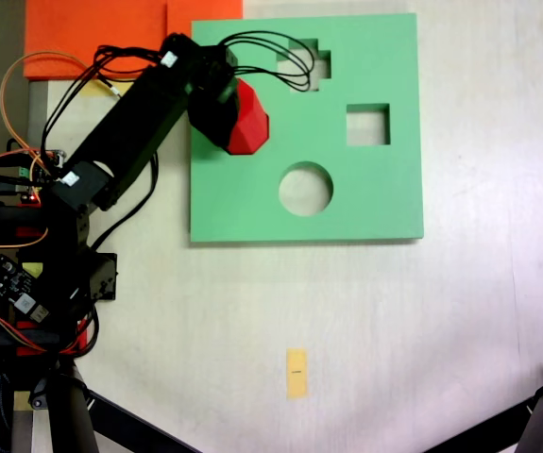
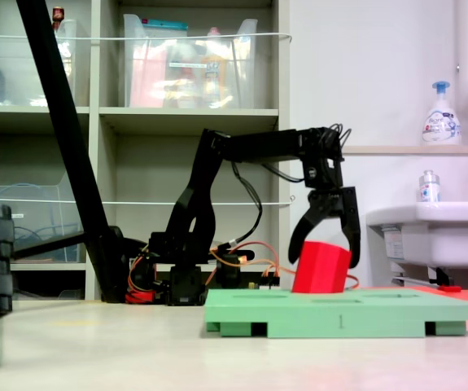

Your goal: Put the octagonal pillar block into the corresponding hole

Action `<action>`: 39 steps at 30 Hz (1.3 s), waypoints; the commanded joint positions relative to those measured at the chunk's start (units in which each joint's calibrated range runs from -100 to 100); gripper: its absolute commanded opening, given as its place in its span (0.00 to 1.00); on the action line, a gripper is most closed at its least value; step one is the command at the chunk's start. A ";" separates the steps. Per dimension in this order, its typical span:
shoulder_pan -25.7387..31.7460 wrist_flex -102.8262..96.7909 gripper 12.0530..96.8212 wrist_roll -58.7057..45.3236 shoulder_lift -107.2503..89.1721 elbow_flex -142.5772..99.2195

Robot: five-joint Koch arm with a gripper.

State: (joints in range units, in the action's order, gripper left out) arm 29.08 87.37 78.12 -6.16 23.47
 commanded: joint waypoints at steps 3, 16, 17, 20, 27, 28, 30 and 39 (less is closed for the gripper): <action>0.54 -4.03 0.81 -0.20 -0.55 3.55; -0.54 0.59 0.98 -11.62 -32.53 6.24; -1.47 0.98 0.97 -15.73 -37.42 6.24; -5.42 2.13 0.97 -32.28 -51.25 5.84; -21.68 -10.67 0.57 -52.01 -68.01 5.54; -24.03 -12.12 0.57 -55.53 -68.43 3.95; -27.69 -18.67 0.57 -59.68 -70.52 -3.83; -34.29 -91.56 0.43 -66.81 -93.43 -80.80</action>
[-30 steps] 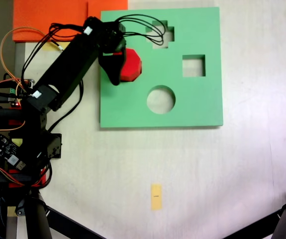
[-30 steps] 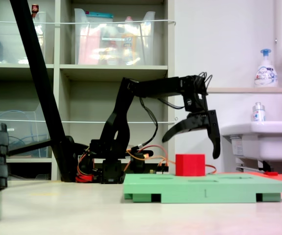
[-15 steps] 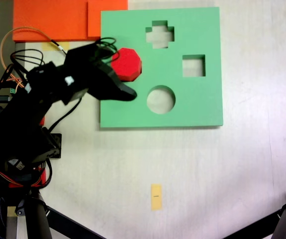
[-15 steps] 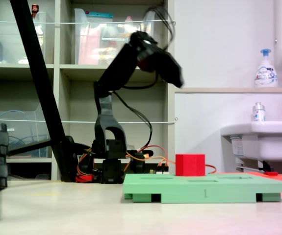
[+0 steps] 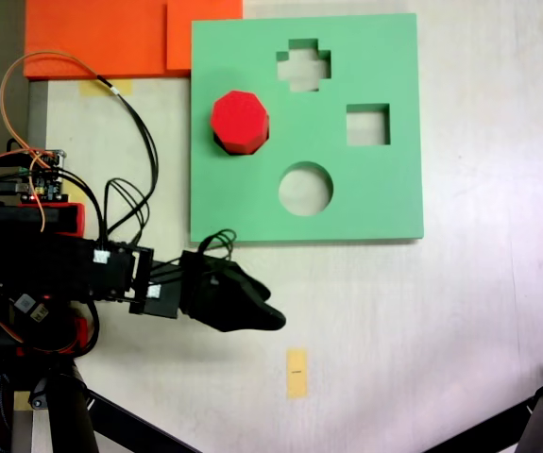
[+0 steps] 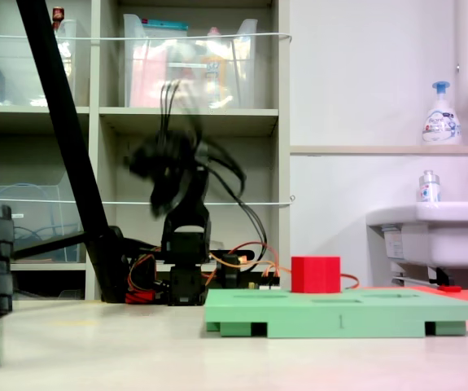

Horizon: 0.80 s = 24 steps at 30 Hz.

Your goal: Put the octagonal pillar block into the corresponding hole

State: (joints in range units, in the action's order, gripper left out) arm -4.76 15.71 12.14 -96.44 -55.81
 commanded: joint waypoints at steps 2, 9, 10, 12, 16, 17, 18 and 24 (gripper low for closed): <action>-0.29 -30.01 0.43 -2.10 -3.56 -16.28; 2.05 -40.60 0.43 -8.69 -3.56 -44.19; 2.25 -40.70 0.43 -9.18 -3.56 -44.19; 2.64 -39.64 0.44 -9.28 -3.56 -44.19; 2.69 -20.29 0.45 -9.28 -3.56 -44.19; 2.69 -16.63 0.45 -9.23 -3.56 -44.19; 2.69 -16.53 0.45 -9.08 -3.56 -44.19; 2.64 -17.20 0.44 -8.99 -3.56 -44.19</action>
